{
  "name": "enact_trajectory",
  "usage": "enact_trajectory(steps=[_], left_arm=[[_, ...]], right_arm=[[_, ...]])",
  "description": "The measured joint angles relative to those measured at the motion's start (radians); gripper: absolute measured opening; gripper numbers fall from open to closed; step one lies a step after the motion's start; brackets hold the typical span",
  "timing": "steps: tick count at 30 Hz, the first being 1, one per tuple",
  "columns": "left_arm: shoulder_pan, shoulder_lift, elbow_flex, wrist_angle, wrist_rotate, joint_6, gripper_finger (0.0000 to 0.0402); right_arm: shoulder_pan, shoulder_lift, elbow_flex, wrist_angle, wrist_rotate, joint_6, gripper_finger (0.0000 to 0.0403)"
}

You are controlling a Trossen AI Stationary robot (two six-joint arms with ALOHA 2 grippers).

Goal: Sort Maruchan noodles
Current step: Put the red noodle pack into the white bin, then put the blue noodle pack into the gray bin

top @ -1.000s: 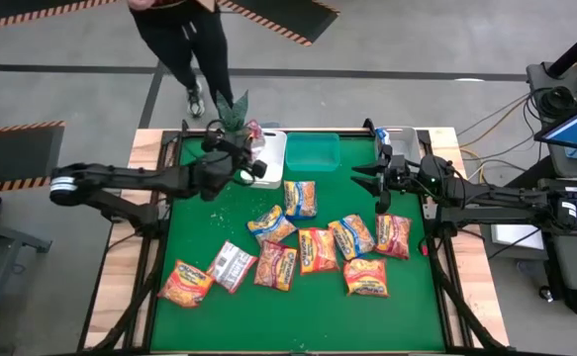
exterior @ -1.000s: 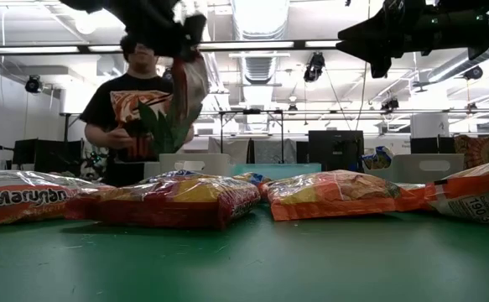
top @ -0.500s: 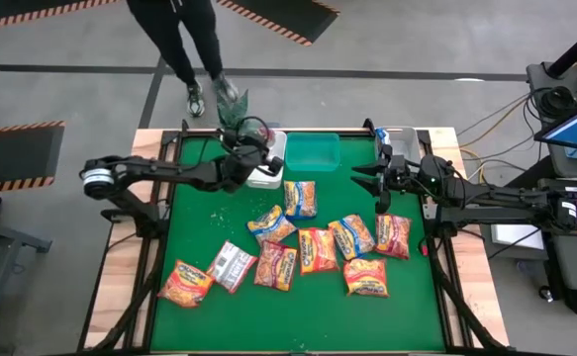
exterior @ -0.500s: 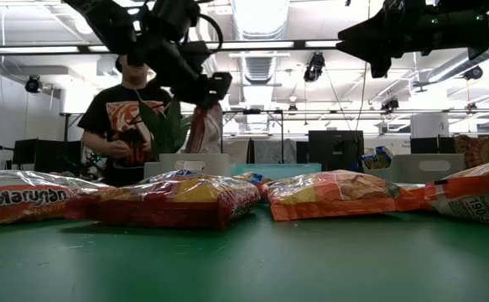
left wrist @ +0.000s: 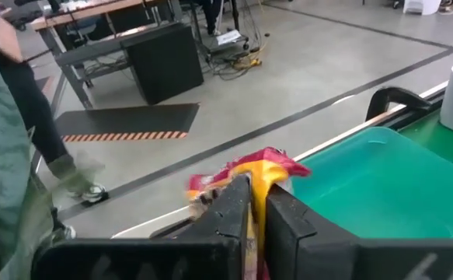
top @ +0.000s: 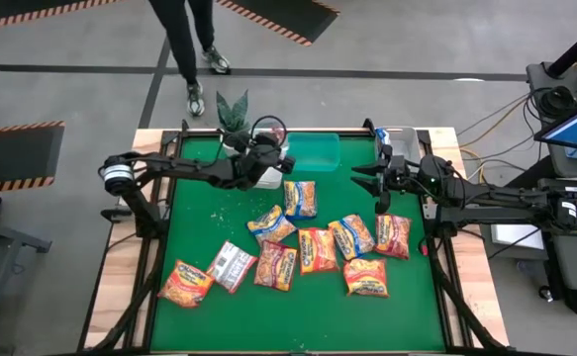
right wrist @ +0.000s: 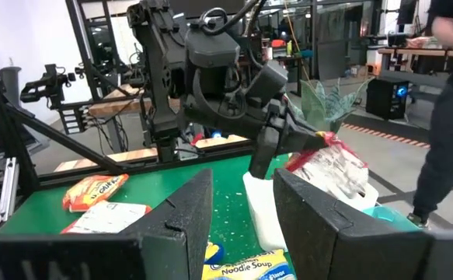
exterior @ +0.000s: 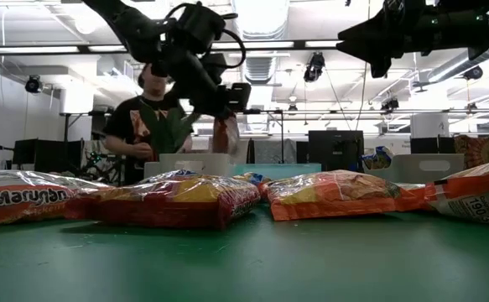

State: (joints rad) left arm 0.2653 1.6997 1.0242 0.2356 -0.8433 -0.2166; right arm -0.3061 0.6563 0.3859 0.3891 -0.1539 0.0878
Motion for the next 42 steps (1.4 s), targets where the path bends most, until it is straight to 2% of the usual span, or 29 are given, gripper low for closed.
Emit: enact_trajectory(steps=[11, 15, 19, 21, 23, 25, 27, 33, 36, 38, 42], left_arm=[[0.000, -0.052, 0.092, -0.288, -0.048, -0.007, 0.0104], [-0.017, -0.079, 0.143, -0.373, 0.020, 0.094, 0.0124], [-0.048, -0.126, 0.153, -0.421, 0.249, 0.312, 0.0127], [-0.063, -0.167, 0.135, -0.452, 0.440, 0.426, 0.0122], [-0.068, -0.211, 0.110, -0.521, 0.703, 0.528, 0.0115], [-0.069, -0.247, 0.078, -0.585, 0.943, 0.569, 0.0106], [-0.070, -0.281, 0.038, -0.580, 1.049, 0.540, 0.0093], [-0.098, -0.328, -0.108, -0.493, 1.020, 0.434, 0.0037], [-0.110, -0.328, -0.196, -0.322, 0.977, 0.414, 0.0008], [-0.112, -0.311, -0.252, -0.171, 0.934, 0.391, 0.0004], [-0.112, -0.256, -0.319, 0.033, 0.876, 0.379, 0.0004]], right_arm=[[0.000, 0.000, -0.001, -0.017, 0.008, 0.009, 0.0128], [0.000, 0.000, -0.001, -0.018, 0.008, 0.029, 0.0128], [0.000, 0.000, -0.001, -0.055, 0.008, 0.081, 0.0128], [0.000, 0.004, -0.001, -0.092, 0.024, 0.131, 0.0128], [0.000, 0.014, -0.001, -0.126, 0.055, 0.191, 0.0128], [0.000, 0.032, -0.001, -0.143, 0.080, 0.250, 0.0128], [0.000, 0.059, -0.001, -0.138, 0.098, 0.312, 0.0128], [0.007, 0.204, -0.001, -0.003, 0.106, 0.517, 0.0128], [0.026, 0.301, -0.001, 0.078, 0.103, 0.603, 0.0128], [0.037, 0.359, -0.001, 0.120, 0.101, 0.657, 0.0128], [0.043, 0.445, 0.030, 0.073, 0.090, 0.747, 0.0128]])
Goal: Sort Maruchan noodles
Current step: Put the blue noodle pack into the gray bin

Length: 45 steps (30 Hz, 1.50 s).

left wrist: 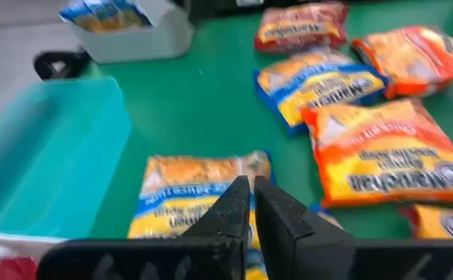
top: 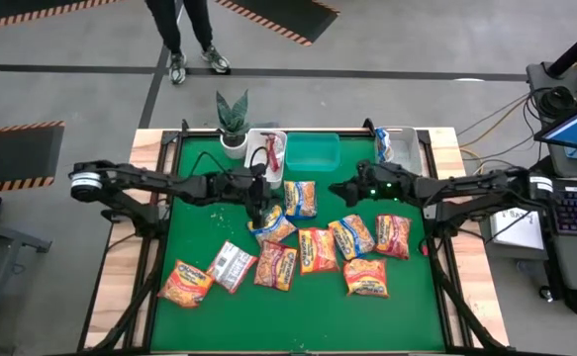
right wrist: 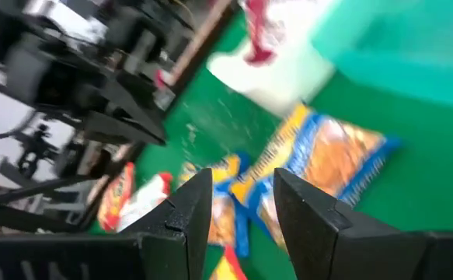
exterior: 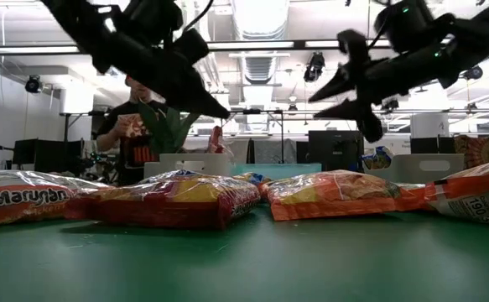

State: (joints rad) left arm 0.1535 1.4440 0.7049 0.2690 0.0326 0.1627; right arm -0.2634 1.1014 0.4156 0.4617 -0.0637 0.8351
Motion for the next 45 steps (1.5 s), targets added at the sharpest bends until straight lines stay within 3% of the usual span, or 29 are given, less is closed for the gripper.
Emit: enact_trajectory(steps=[6, 16, 28, 34, 40, 45], left_arm=[[0.000, 0.123, -0.005, 0.113, -0.008, -0.011, 0.0000], [0.000, 0.281, 0.047, 0.114, -0.024, -0.025, 0.0000], [-0.002, 0.359, 0.051, 0.112, -0.031, -0.032, 0.0000], [-0.001, 0.377, 0.049, 0.094, -0.036, -0.041, 0.0000], [-0.001, 0.379, 0.048, 0.090, -0.034, -0.040, 0.0000], [-0.001, 0.379, 0.048, 0.090, -0.032, -0.040, 0.0000]], right_arm=[[-0.006, 0.098, 0.106, -0.206, -0.023, 0.031, 0.0128], [-0.057, 0.281, 0.344, -0.515, -0.015, -0.134, 0.0139], [-0.096, 0.482, 0.441, -0.524, -0.023, -0.159, 0.0262], [-0.098, 0.538, 0.443, -0.441, -0.050, -0.154, 0.0319], [-0.099, 0.605, 0.442, -0.321, -0.089, -0.142, 0.0351], [-0.097, 0.667, 0.443, -0.187, -0.129, -0.156, 0.0352]])
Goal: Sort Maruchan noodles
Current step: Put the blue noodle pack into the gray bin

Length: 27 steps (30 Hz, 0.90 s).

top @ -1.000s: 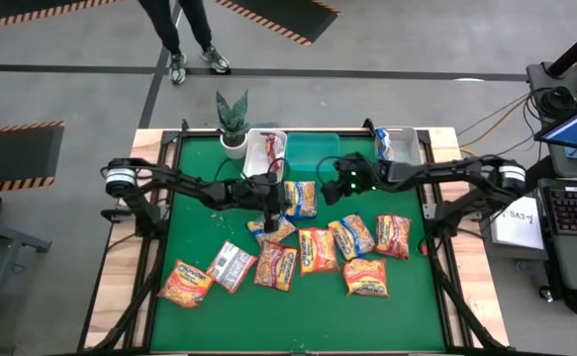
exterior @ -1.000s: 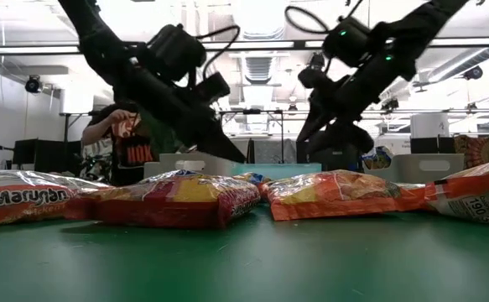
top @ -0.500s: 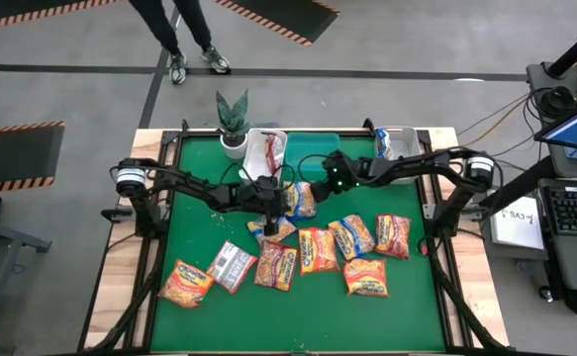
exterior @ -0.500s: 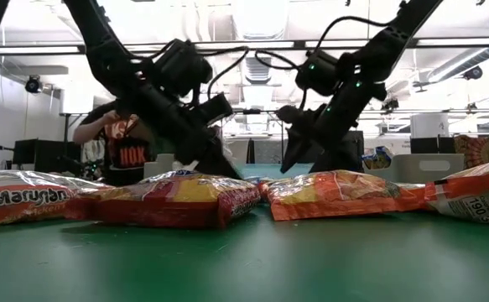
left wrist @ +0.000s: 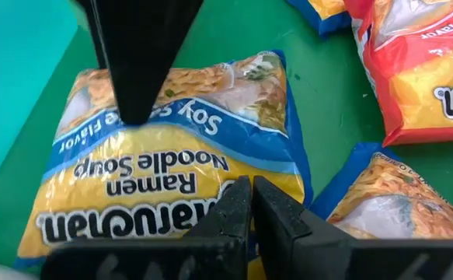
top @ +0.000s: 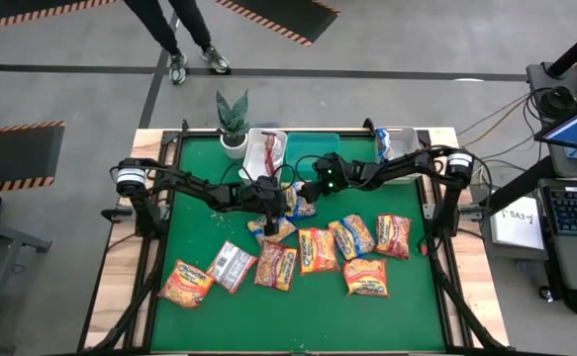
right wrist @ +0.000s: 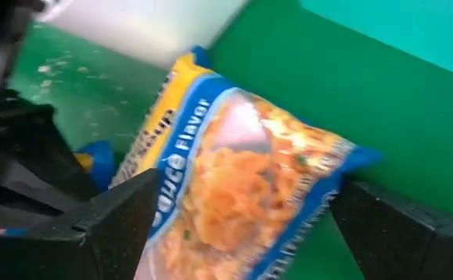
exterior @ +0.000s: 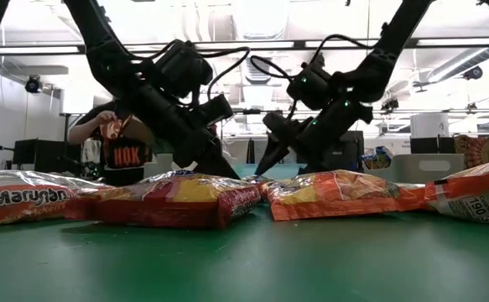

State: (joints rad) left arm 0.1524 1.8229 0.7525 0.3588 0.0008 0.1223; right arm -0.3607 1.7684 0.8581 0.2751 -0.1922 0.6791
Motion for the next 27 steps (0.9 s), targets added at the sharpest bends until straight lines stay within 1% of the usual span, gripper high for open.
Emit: enact_trajectory(steps=[5, 10, 13, 21, 27], left_arm=[[0.000, 0.001, 0.000, 0.001, -0.012, 0.003, 0.0000], [0.000, 0.002, -0.001, 0.004, -0.015, 0.004, 0.0000], [0.000, 0.002, -0.002, 0.011, -0.016, 0.003, 0.0000], [-0.004, -0.005, 0.001, 0.020, -0.018, 0.003, 0.0000], [-0.014, -0.066, -0.014, 0.001, -0.012, 0.019, 0.0000]], right_arm=[[0.007, 0.039, -0.001, 0.130, -0.122, 0.004, 0.0339], [0.018, 0.047, -0.001, 0.153, -0.133, 0.002, 0.0306], [0.026, 0.048, -0.001, 0.155, -0.130, -0.008, 0.0272], [0.029, 0.048, -0.002, 0.157, -0.132, -0.015, 0.0158], [0.029, 0.037, -0.002, 0.150, -0.134, -0.038, 0.0099]])
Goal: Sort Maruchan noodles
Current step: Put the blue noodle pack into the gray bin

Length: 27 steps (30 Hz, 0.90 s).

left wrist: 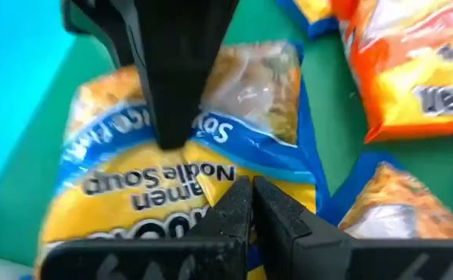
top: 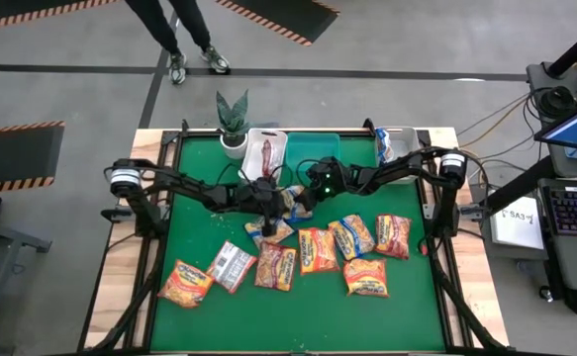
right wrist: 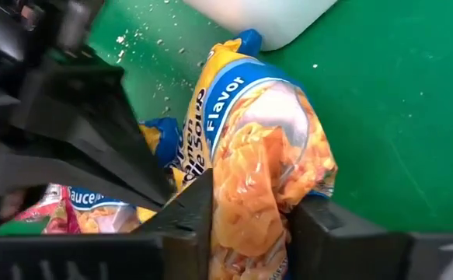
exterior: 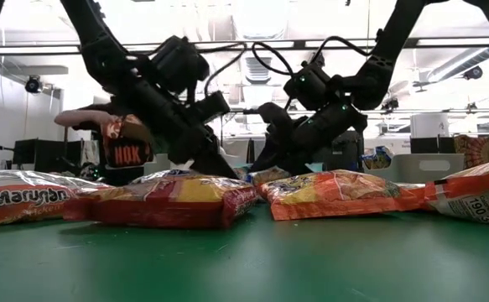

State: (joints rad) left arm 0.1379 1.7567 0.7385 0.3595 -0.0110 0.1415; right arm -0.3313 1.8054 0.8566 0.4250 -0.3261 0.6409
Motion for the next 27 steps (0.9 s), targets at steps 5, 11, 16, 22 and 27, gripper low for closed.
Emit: enact_trajectory(steps=[5, 11, 16, 22, 27], left_arm=[[0.001, -0.087, -0.029, 0.005, 0.001, 0.027, 0.0000], [0.001, -0.212, -0.068, 0.015, -0.003, 0.072, 0.0000], [0.003, -0.353, -0.106, 0.017, -0.006, 0.123, 0.0000], [0.008, -0.551, -0.133, 0.025, -0.006, 0.144, 0.0000], [0.008, -0.673, -0.146, 0.019, -0.006, 0.133, 0.0000]], right_arm=[[0.000, -0.014, 0.000, -0.002, 0.000, -0.010, 0.0069], [0.000, -0.059, -0.001, -0.027, -0.006, -0.016, 0.0061], [0.002, -0.126, -0.001, -0.084, -0.015, -0.042, 0.0061], [0.002, -0.257, -0.002, -0.143, -0.014, -0.087, 0.0061], [0.002, -0.395, -0.002, -0.212, 0.084, -0.162, 0.0061]])
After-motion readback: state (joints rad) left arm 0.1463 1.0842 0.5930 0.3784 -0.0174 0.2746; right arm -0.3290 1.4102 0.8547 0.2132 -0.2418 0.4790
